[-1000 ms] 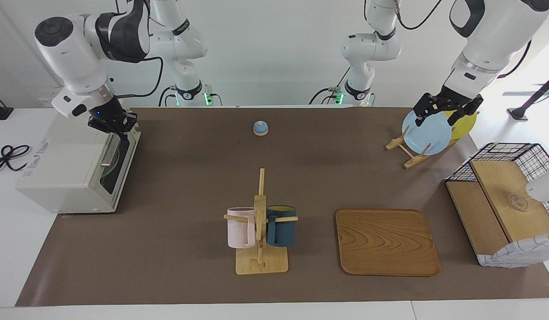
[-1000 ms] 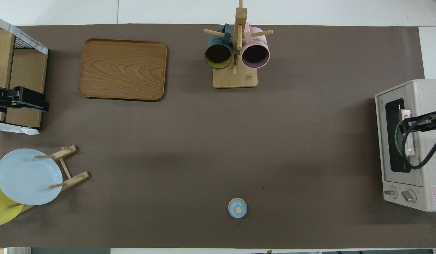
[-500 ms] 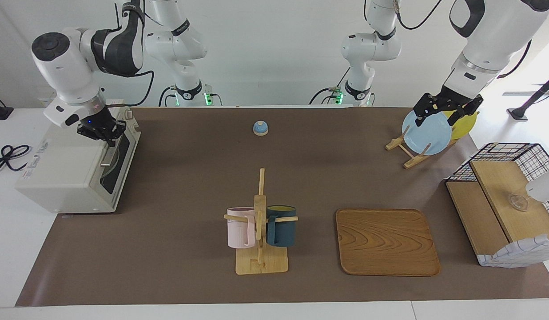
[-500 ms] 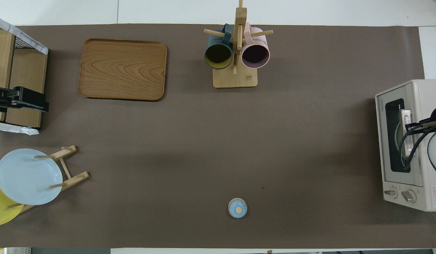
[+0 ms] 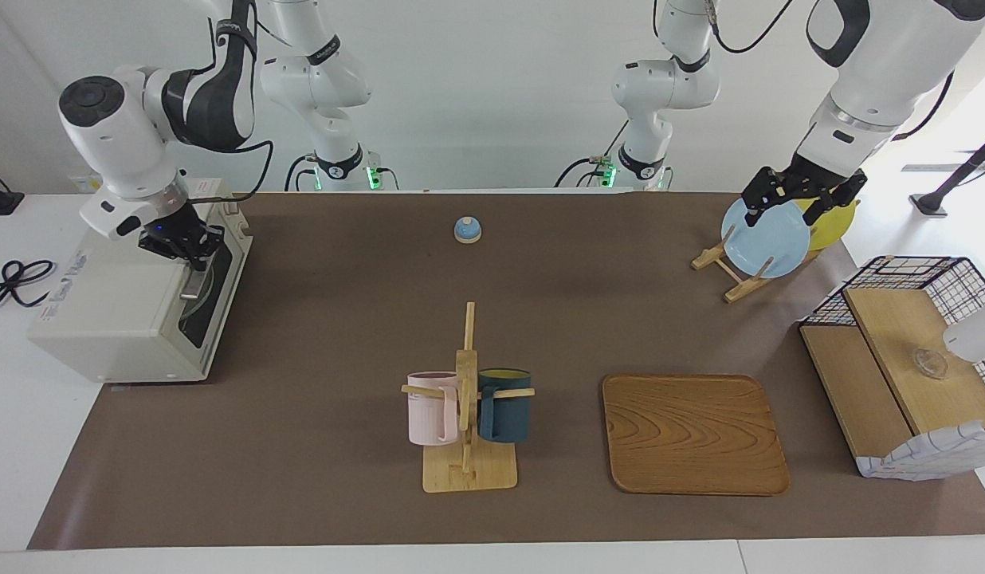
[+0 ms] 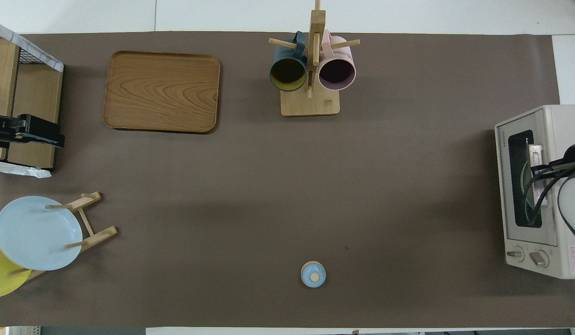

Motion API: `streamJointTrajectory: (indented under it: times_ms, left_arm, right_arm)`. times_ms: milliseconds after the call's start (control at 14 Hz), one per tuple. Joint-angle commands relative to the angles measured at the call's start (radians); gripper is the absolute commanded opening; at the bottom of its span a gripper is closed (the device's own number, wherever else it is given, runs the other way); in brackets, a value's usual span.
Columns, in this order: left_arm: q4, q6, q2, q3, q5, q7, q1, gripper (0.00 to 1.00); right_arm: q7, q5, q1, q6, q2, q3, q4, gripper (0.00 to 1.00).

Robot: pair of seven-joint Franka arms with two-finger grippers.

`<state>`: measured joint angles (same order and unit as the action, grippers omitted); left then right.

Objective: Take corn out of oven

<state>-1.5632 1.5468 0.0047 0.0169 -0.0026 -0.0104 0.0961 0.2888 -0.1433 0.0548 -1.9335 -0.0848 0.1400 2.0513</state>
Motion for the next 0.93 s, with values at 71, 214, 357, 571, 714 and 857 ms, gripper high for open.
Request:
streamJointTrajectory:
  times_ms: [71,214,357,571,714,857]
  left_arm:
    - [-0.017,0.002,-0.018,-0.003,0.001,0.01,-0.007,1.0]
    - [-0.018,0.002,-0.018,-0.003,0.001,0.01,-0.009,1.0]
    - [-0.021,0.001,-0.022,-0.003,0.001,0.009,-0.009,1.0]
    - [-0.029,0.002,-0.025,-0.003,0.001,0.009,-0.009,1.0]
    - [-0.031,0.002,-0.025,-0.003,0.001,0.009,-0.009,1.0]
    - [-0.031,0.002,-0.025,-0.003,0.001,0.009,-0.009,1.0]
  right_arm:
    - [0.03,-0.005,0.014,-0.041,0.0,-0.007,0.038,0.0]
    - [0.021,-0.002,0.004,-0.041,0.002,-0.007,0.039,0.0]
    - [0.02,-0.001,-0.006,-0.044,0.011,-0.007,0.039,0.0]
    - [0.018,0.033,-0.012,-0.062,0.034,-0.008,0.044,0.0]
    - [0.007,0.042,-0.044,-0.103,0.054,-0.008,0.05,0.0]
    - [-0.017,0.045,-0.053,-0.14,0.077,-0.008,0.064,0.0]
